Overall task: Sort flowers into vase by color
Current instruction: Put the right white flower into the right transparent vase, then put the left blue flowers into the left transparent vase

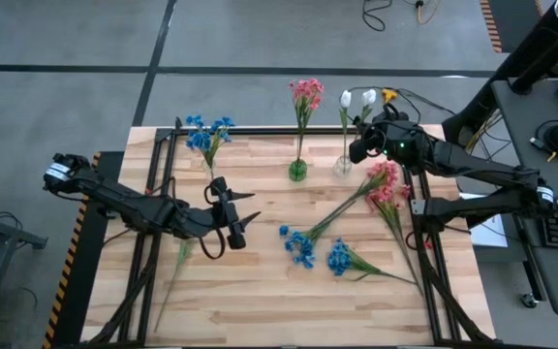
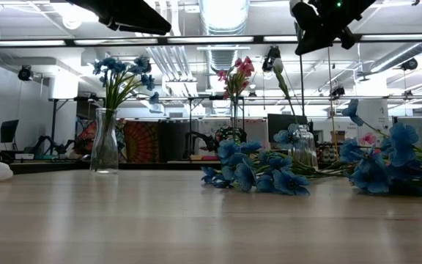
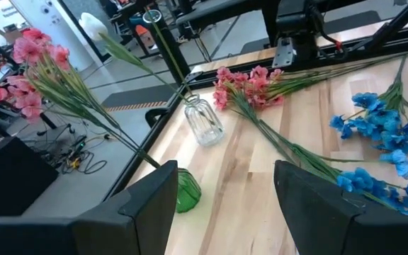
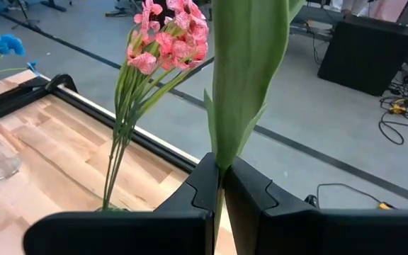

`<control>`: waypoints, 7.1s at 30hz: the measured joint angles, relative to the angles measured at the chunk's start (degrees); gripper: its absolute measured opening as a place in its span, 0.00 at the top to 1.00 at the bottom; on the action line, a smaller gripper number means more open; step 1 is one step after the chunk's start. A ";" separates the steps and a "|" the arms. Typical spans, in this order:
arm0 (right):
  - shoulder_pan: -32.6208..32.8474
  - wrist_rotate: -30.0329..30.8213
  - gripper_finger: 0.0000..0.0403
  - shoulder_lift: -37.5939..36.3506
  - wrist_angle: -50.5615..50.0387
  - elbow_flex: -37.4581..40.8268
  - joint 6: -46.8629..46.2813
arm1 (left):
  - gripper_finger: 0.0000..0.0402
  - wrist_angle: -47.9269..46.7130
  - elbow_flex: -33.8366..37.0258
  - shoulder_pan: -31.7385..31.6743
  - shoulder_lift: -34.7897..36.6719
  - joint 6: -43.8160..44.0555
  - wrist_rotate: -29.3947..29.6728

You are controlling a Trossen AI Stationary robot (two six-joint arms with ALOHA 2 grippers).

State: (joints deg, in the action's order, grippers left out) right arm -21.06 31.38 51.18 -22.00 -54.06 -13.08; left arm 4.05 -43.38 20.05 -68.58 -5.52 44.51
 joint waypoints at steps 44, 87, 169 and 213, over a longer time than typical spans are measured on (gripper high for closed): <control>0.00 0.17 0.75 1.44 0.43 0.20 -0.85 | 0.46 -0.40 0.00 0.00 -0.04 0.02 0.00; 18.38 -22.88 0.54 15.01 -25.69 -6.27 17.22 | 0.46 -9.26 -2.48 -0.02 0.07 6.89 -9.18; 20.20 -34.30 0.95 21.42 18.61 3.72 16.15 | 0.46 -16.24 -4.98 3.45 0.37 13.11 -6.06; 21.96 -49.35 0.86 32.63 63.63 0.87 13.07 | 0.98 39.54 0.81 1.79 -19.10 1.89 -5.79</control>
State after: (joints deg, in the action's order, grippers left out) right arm 0.90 -17.98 83.81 41.62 -53.19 -0.01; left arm 43.59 -42.57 21.85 -87.67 -3.62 38.72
